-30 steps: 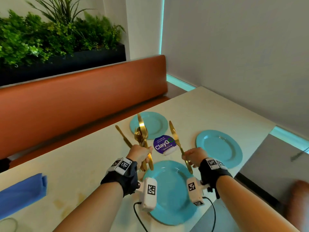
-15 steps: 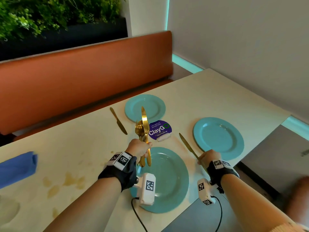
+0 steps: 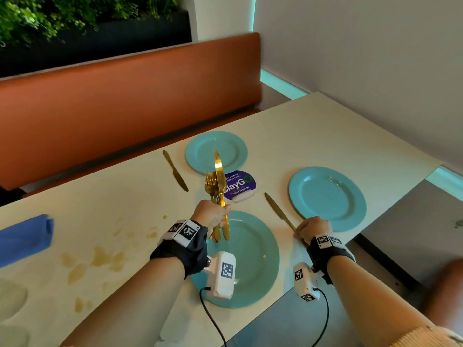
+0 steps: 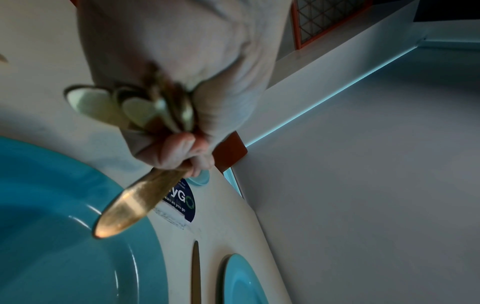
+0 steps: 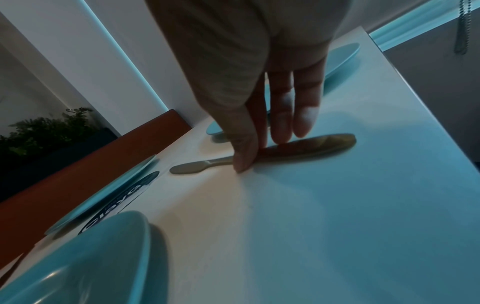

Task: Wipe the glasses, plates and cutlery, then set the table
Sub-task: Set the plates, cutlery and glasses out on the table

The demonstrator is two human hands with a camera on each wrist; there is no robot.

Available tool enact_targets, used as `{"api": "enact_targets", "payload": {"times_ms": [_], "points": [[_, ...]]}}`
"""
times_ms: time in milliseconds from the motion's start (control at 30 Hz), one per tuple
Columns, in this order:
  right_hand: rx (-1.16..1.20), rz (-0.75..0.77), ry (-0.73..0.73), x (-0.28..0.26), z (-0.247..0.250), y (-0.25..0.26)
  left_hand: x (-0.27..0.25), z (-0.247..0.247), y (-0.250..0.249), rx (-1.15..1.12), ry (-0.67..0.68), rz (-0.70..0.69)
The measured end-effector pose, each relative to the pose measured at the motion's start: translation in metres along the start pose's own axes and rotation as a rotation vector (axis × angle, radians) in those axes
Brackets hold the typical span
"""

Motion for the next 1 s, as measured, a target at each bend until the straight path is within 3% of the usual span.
{"api": "enact_targets", "payload": {"times_ms": [233,1000], "points": [[0.093,-0.024,-0.008,-0.004,0.0,-0.001,-0.007,-0.001,0.002,0.001,0.001,0.007],[-0.127,0.088,-0.028,-0.02,0.0,0.002,-0.035,0.008,0.02,-0.036,-0.005,0.025]]}}
Point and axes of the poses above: each hand's wrist, its own x-axis towards the middle knuckle, its own z-axis out of the back of the hand, y = z × x, the point moved 2 cm from there along x, towards the middle knuckle, and after that the axes turned 5 degrees about -x, right-handed, at the moved point
